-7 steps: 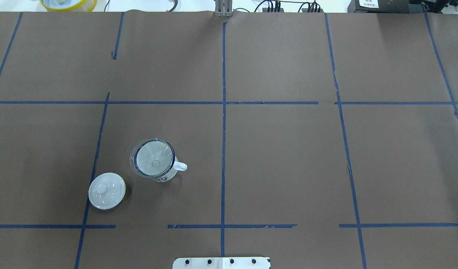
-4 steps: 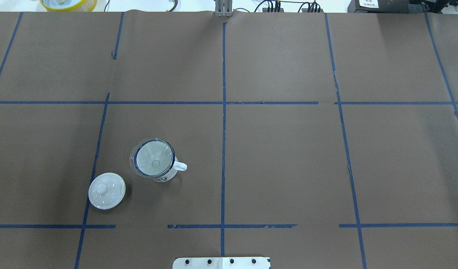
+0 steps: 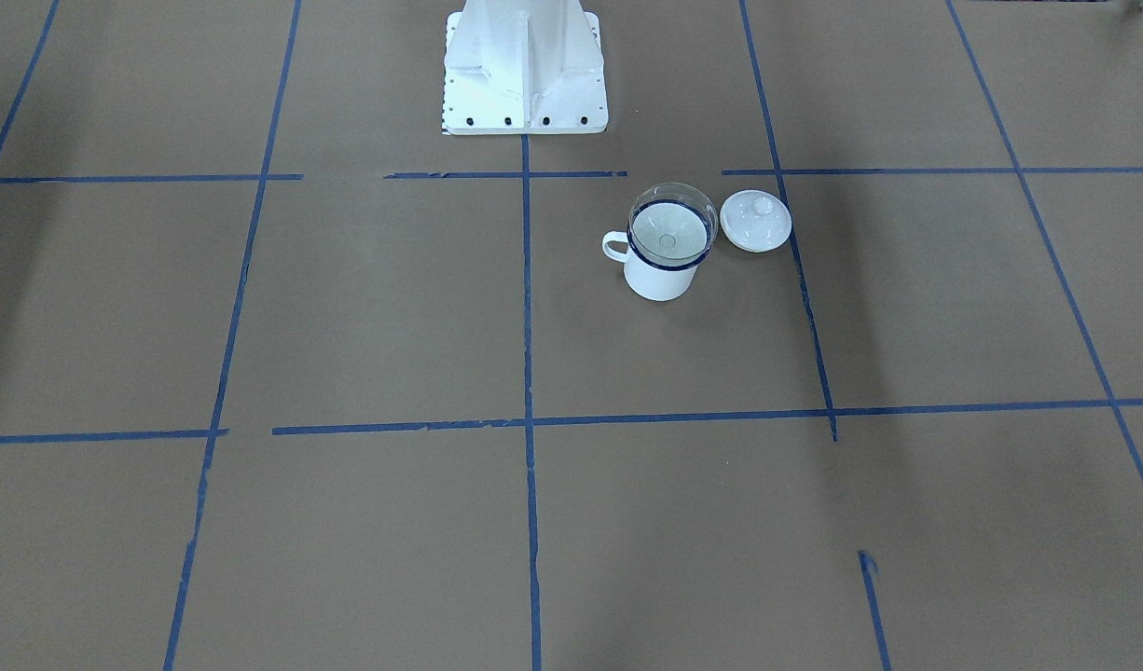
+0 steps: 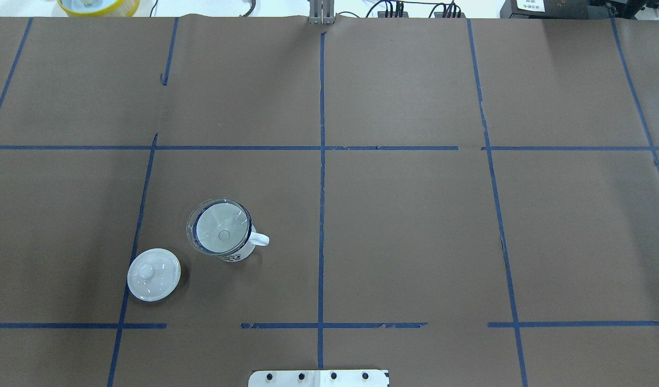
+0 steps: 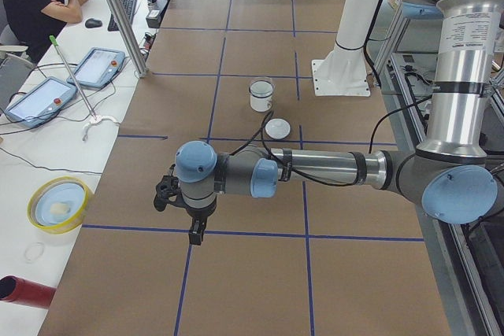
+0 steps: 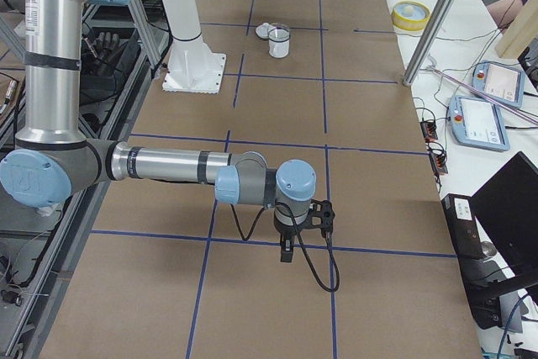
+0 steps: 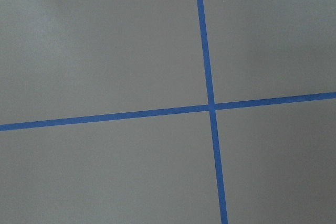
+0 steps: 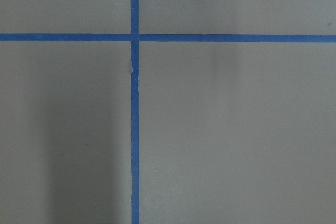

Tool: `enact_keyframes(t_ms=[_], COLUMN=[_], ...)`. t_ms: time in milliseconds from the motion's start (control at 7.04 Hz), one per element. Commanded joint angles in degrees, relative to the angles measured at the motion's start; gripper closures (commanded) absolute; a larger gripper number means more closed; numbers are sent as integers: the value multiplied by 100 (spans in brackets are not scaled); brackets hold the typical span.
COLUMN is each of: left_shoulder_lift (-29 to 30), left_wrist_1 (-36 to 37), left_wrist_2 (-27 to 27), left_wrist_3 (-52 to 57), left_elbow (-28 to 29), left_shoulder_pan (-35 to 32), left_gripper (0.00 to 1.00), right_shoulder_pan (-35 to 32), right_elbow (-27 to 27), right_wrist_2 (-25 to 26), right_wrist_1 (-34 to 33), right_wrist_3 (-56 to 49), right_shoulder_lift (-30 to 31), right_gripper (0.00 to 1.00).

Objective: Place funnel on cup

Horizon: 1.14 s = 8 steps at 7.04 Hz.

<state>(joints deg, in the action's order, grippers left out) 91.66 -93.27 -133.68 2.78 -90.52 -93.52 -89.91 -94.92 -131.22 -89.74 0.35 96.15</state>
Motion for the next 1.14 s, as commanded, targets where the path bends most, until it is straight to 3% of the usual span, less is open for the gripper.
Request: enact_keyframes(t_ms=[0, 426, 995], left_shoulder_lift=[-226, -561, -667], left_wrist_1=[-51, -16, 2], left_wrist_2=[26, 43, 8], left_wrist_3=[-146, -164, -155], left_elbow=[-141, -579, -652], left_shoulder_pan=[1, -17, -8], left_gripper=[0, 0, 0], right_shoulder_pan=[0, 0, 0], right_elbow=[8, 0, 9], right_wrist_2=[0, 0, 0], right_wrist_1=[0, 0, 0], right_wrist_3=[0, 0, 0], right_shoulder_lift=[0, 0, 0], right_gripper=[0, 0, 0])
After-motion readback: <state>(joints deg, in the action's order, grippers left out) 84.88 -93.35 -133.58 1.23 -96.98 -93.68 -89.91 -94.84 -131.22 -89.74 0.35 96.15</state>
